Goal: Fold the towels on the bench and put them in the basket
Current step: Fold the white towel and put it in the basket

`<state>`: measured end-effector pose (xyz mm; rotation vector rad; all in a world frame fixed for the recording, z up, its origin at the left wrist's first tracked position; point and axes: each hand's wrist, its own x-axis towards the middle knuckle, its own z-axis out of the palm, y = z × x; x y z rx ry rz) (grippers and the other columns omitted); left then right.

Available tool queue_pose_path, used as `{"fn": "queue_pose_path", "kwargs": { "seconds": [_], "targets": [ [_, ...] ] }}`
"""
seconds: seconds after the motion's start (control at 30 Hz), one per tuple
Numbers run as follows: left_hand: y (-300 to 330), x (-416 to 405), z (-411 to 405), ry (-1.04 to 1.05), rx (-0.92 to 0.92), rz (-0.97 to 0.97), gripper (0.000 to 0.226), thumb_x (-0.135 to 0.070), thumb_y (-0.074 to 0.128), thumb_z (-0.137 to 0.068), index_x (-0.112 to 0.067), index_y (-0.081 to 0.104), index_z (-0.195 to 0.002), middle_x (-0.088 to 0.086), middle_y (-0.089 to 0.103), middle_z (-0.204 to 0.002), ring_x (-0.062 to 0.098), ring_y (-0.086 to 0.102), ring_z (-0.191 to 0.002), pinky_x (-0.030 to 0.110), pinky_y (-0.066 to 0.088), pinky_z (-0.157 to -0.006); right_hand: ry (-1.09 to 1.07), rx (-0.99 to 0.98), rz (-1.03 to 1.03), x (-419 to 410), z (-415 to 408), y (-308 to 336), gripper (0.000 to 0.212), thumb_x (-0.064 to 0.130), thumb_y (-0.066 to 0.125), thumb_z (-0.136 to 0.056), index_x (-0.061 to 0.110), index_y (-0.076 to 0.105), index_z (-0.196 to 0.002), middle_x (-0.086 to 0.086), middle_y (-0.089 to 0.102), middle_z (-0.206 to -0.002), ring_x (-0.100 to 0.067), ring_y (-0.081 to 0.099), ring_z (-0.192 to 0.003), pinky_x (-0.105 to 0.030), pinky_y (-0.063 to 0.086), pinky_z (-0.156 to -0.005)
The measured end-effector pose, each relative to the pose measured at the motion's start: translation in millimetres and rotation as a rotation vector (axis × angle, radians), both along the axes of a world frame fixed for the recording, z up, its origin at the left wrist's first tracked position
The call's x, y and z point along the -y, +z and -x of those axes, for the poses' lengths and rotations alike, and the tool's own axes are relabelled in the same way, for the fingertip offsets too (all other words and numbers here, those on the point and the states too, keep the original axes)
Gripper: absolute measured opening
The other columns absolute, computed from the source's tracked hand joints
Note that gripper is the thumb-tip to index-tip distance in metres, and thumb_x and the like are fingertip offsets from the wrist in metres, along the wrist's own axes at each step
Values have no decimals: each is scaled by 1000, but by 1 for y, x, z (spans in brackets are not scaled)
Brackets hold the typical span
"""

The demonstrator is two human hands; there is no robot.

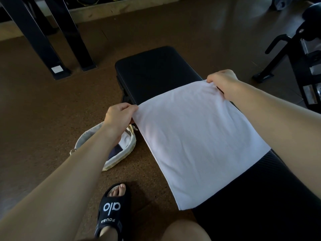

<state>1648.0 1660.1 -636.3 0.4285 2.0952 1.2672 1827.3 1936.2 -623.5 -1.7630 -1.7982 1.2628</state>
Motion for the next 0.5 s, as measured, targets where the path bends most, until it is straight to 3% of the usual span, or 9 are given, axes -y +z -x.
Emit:
{"fn": "queue_pose_path", "kwargs": {
  "seconds": [0.07, 0.23, 0.5],
  "targets": [
    [0, 1, 1, -28, -44, 8, 16, -25, 64, -98, -19, 77, -94, 1, 72, -102, 19, 70, -96, 43, 57, -96, 2, 10, -20, 0, 0, 0, 12, 11, 64, -80, 15, 55, -73, -4, 48, -72, -22, 49, -61, -26, 42, -54],
    [1, 2, 1, -87, -204, 13, 13, -27, 64, -99, -19, 74, -101, 0, 71, -100, 19, 69, -96, 45, 58, -93, 15, -1, -97, -1, -3, -2, 8, 17, 68, -86, 17, 69, -94, -4, 63, -86, -20, 63, -78, -27, 51, -65],
    [-1, 4, 1, -120, -223, 21, 12, -27, 64, -100, -19, 72, -103, 0, 70, -101, 18, 68, -95, 44, 58, -93, 96, -80, -119, 0, -9, -8, 14, 24, 71, -89, 20, 74, -102, 1, 67, -95, -15, 63, -86, -27, 52, -69]
  ]
}}
